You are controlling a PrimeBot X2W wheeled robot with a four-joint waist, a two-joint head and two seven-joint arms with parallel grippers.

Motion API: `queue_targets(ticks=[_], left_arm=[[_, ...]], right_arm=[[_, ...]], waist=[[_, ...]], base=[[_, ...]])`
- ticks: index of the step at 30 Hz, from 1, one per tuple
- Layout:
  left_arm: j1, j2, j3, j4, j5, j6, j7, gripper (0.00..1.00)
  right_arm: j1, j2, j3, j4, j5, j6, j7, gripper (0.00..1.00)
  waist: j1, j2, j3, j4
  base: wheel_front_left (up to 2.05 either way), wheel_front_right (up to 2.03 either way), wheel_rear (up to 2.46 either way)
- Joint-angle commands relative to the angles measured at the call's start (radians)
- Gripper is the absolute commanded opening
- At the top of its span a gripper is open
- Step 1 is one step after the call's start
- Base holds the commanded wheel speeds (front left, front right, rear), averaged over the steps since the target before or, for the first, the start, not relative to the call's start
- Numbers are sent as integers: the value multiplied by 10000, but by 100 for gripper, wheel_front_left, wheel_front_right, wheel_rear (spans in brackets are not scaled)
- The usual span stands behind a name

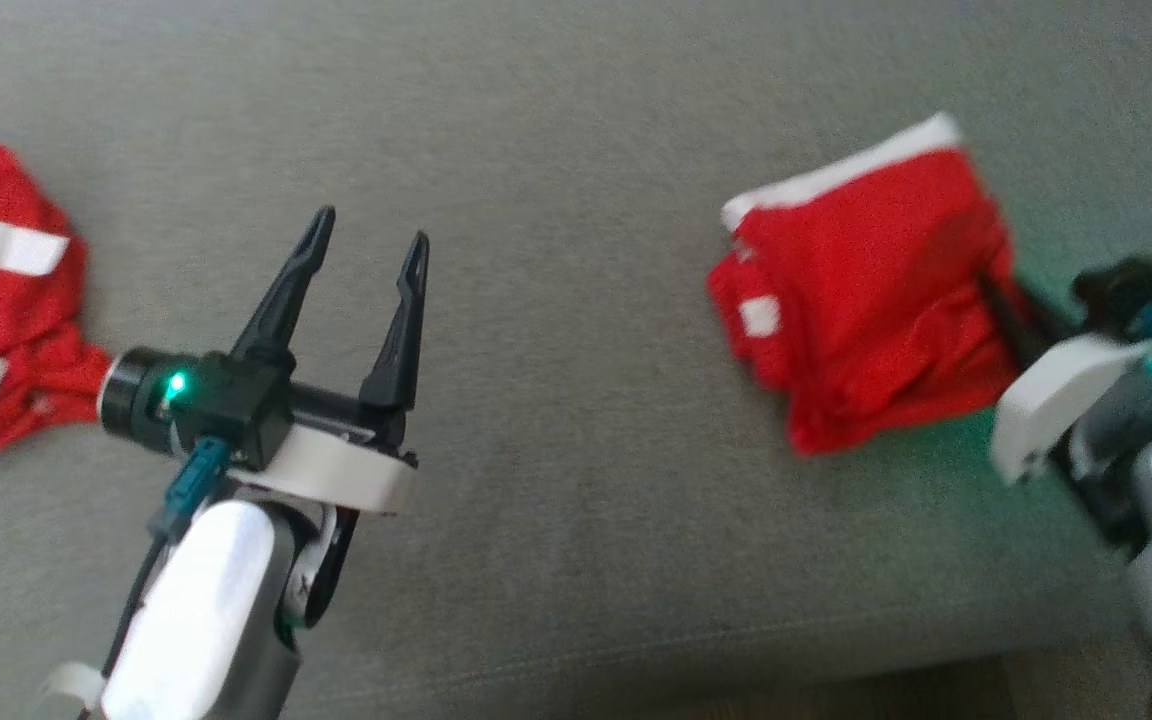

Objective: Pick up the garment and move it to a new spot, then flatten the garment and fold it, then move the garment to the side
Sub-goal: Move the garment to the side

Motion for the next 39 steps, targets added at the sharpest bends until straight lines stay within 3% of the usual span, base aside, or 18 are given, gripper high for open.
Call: queue_targets(ticks=[1, 8, 13, 23, 29, 30, 31, 32, 33, 39], left_arm=[[-450, 277, 280, -405, 91, -32, 43, 100], [-1024, 472, 63, -714, 302, -251, 276, 100], [-1363, 574, -30, -853, 402, -353, 366, 100], [-1967, 625, -188, -984, 481, -518, 387, 100], [-2228, 664, -186, -935, 445, -570, 351, 100], [-2256, 666, -185, -916, 432, -577, 336, 100], [-2278, 666, -186, -900, 419, -582, 322, 100], [-2289, 664, -192, -886, 412, -580, 305, 100], [-2284, 662, -194, -864, 402, -571, 290, 100], [-2226, 655, -187, -654, 284, -560, 170, 100]], right_arm=[[-446, -452, 12, -319, -82, 37, -71, 0], [-1482, -1666, -766, -520, -195, 37, 135, 0], [-1774, -2143, -1396, -938, -384, 37, 464, 0], [-1936, -2062, -2932, -1164, -500, 37, 706, 0], [-1918, -1546, -3615, -1147, -809, 37, 645, 0], [-1906, -1408, -3742, -1145, -889, 37, 572, 18], [-1877, -1250, -3892, -1130, -997, 37, 519, 42], [-1839, -1036, -4103, -1075, -1095, 37, 510, 83], [-1778, -816, -4346, -992, -1245, 37, 564, 100], [-1207, 466, -5717, -999, -1999, 37, 316, 100]], waist=[[-1, 0, 632, -636], [-1, 0, 1424, -1294], [-1, 0, 1886, -1517], [-1, 0, 2793, -1449], [-1, 0, 3215, -1280], [-1, 0, 3255, -1251], [-1, 0, 3296, -1223], [-1, 0, 3319, -1197], [-1, 0, 3327, -1175], [-1, 0, 3158, -983]], base=[[0, 0, 0], [0, 0, 0], [0, 0, 0], [0, 0, 0], [0, 0, 0], [0, 0, 0], [0, 0, 0], [0, 0, 0], [0, 0, 0], [0, 0, 0]])
